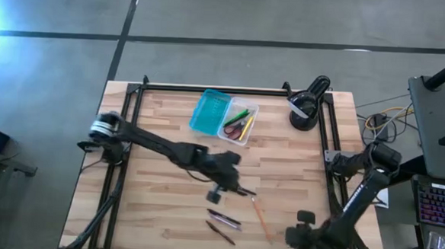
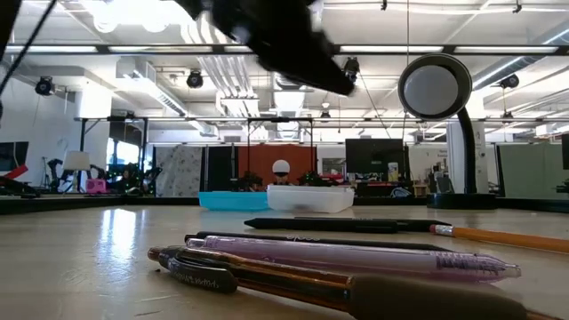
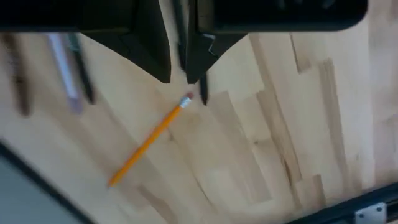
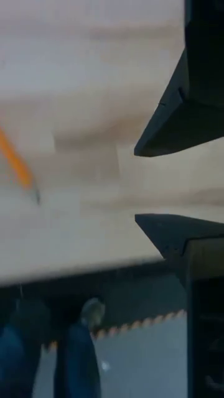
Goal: Pick & place school supplies into a supply box
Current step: Put the yellow pencil into the blue supply box
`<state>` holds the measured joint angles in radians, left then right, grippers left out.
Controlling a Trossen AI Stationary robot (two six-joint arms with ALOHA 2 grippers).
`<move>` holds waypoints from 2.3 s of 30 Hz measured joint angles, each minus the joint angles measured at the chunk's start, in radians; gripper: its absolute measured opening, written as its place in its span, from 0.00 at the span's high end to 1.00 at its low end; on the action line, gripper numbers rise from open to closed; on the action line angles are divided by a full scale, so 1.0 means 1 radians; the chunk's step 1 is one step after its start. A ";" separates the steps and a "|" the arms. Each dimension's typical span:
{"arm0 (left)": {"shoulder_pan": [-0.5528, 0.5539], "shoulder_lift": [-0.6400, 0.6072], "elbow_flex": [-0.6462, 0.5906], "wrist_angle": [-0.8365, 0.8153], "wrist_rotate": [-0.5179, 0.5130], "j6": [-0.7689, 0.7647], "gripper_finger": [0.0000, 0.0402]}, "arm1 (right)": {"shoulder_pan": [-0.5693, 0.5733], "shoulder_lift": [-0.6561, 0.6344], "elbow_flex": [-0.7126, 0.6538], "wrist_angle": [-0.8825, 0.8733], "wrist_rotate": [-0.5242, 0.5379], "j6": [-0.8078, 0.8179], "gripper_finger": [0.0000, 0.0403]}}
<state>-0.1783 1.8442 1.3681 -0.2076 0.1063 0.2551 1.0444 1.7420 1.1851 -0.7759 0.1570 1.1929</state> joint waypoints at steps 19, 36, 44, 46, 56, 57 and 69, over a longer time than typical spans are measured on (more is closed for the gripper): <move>0.002 0.376 0.460 -0.316 0.076 0.540 0.91 | -0.017 0.123 0.053 0.129 0.140 -0.176 0.68; -0.011 0.446 0.459 -0.199 0.077 0.722 0.74 | -0.048 0.120 0.053 0.161 0.116 -0.245 0.44; -0.011 0.480 0.459 -0.178 0.076 0.721 0.73 | -0.061 0.119 0.046 0.159 0.144 -0.258 0.49; -0.011 0.480 0.459 -0.175 0.076 0.719 0.73 | -0.062 0.119 0.040 0.157 0.160 -0.248 0.53; -0.011 0.481 0.459 -0.158 0.076 0.715 0.73 | -0.067 0.170 0.032 0.259 0.142 -0.242 0.80; -0.011 0.481 0.459 -0.159 0.076 0.715 0.73 | -0.068 0.177 0.032 0.268 0.140 -0.238 0.83; -0.011 0.481 0.459 -0.158 0.088 0.714 0.73 | -0.072 0.195 0.036 0.249 0.161 -0.204 0.90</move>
<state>-0.1890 2.3249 1.8267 -0.3659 0.1946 0.9687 0.9726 1.9373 1.2209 -0.5265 0.3178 0.9887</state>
